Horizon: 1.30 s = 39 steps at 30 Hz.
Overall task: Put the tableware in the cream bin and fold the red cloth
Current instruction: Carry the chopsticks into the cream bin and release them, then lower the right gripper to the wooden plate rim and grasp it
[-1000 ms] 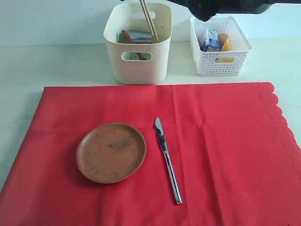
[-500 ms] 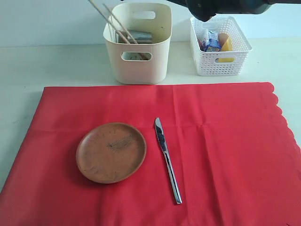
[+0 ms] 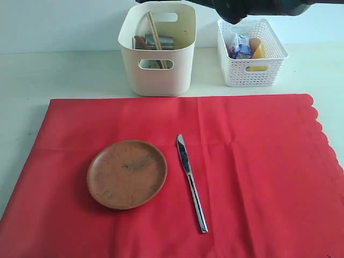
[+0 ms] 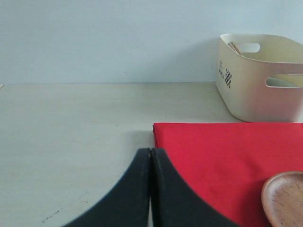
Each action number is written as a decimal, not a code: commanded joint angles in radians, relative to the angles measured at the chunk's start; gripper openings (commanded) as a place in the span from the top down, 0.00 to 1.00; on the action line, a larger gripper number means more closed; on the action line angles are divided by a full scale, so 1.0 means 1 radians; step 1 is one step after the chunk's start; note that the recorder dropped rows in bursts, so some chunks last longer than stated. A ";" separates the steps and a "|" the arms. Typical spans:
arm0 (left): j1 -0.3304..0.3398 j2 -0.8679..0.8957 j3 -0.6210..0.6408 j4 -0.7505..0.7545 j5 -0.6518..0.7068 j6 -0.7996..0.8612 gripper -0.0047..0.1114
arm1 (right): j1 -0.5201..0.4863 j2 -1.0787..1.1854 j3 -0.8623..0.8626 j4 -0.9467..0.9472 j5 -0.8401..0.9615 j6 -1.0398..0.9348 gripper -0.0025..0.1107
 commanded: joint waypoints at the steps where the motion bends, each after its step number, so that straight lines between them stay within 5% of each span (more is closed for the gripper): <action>1: 0.002 -0.005 0.000 0.001 -0.002 0.001 0.95 | -0.004 -0.041 -0.009 0.004 0.092 0.000 0.60; 24: 0.002 -0.005 0.000 0.001 -0.002 0.001 0.95 | -0.002 -0.212 0.003 0.269 0.897 -0.054 0.65; 32: 0.002 -0.005 0.000 0.001 -0.002 0.001 0.95 | 0.002 -0.244 0.175 0.526 0.935 -0.222 0.69; 39: 0.002 -0.005 0.000 0.001 -0.002 0.001 0.95 | 0.090 -0.252 0.344 0.527 0.921 -0.257 0.69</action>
